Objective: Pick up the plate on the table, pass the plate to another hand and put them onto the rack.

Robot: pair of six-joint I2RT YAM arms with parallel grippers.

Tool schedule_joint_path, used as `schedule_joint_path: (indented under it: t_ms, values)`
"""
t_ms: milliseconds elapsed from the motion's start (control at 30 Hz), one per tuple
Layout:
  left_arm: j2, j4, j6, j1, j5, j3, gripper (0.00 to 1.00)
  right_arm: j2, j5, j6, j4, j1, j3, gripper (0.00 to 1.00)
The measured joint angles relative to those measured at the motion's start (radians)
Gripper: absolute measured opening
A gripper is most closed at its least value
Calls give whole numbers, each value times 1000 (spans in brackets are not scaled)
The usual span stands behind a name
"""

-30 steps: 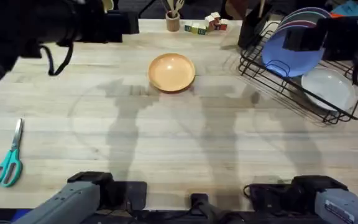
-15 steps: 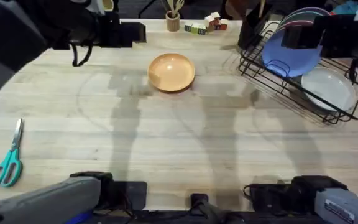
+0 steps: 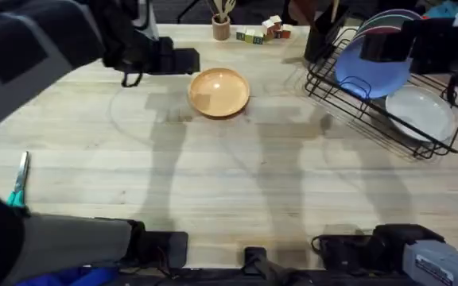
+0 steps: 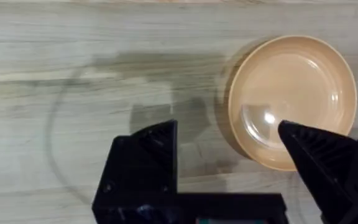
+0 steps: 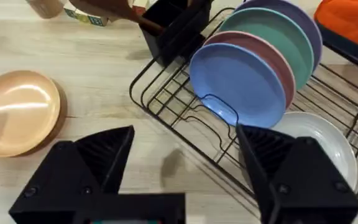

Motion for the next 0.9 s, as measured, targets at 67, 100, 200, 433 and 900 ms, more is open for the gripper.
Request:
schedule_joint_path:
  t_ms: [67, 100, 200, 433, 900]
  values:
    - [24, 14, -3, -22, 0, 0, 993, 0, 0, 0, 0, 0, 0, 995]
    - [37, 21, -4, -31, 0, 0, 993, 0, 0, 0, 0, 0, 0, 995]
    - [75, 43, -4, -53, -6, 0, 993, 0, 0, 0, 0, 0, 0, 995]
    - [155, 65, -7, -57, -29, 0, 993, 0, 0, 0, 0, 0, 0, 995]
    - [276, 71, -7, -57, -37, 4, 993, 0, 0, 0, 0, 0, 0, 996]
